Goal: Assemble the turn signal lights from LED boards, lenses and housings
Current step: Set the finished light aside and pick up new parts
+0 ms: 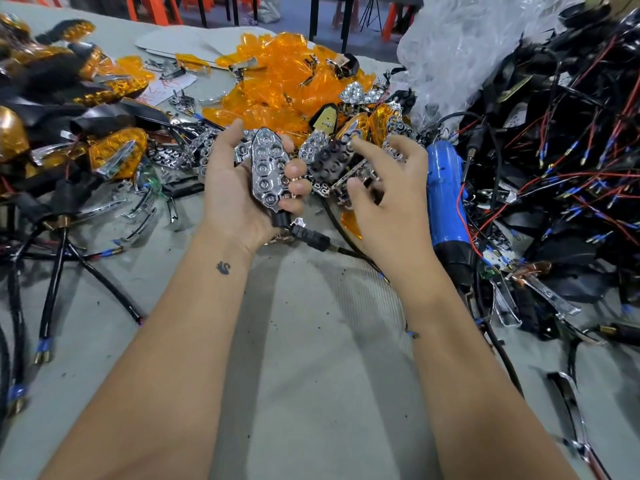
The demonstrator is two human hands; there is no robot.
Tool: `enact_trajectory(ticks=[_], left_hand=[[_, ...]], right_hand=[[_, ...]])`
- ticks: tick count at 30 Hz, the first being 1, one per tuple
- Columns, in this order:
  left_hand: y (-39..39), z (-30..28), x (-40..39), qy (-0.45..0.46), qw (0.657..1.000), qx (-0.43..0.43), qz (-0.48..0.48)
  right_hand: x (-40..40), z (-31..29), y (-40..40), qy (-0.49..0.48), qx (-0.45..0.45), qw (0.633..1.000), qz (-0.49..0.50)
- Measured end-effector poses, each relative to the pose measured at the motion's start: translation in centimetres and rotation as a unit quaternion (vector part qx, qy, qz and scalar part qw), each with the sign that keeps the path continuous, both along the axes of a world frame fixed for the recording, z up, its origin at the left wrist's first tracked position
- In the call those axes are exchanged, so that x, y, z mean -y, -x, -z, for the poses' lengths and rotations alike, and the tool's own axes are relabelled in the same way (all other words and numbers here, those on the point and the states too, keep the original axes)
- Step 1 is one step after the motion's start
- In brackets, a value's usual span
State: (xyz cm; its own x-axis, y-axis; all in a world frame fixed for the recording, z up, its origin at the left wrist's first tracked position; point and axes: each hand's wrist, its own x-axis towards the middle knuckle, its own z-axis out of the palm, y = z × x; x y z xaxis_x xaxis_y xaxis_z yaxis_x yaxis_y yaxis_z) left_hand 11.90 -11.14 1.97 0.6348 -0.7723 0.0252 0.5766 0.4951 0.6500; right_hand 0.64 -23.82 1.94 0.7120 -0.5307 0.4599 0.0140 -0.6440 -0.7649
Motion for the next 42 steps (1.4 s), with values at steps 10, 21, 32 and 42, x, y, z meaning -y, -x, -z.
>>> enact_trajectory(ticks=[10,21,32,42], left_hand=[[-0.5,0.2,0.4,0.044,0.993,-0.066,-0.085],[-0.8,0.9,0.4,0.166,0.971,-0.120,-0.127],[-0.7,0.8,0.8,0.200,0.947,-0.196,-0.160],[-0.1,1.0,1.6,0.062,0.986,-0.067,-0.139]], right_hand=[[0.2,-0.6,2.0,0.218,-0.332,0.914,-0.082],[0.0,0.4,1.5,0.079,-0.274,0.956,-0.072],[-0.7,0.3,1.6,-0.021,-0.250,0.964,-0.089],[-0.7,1.0,2.1,0.077,-0.280,0.955,-0.061]])
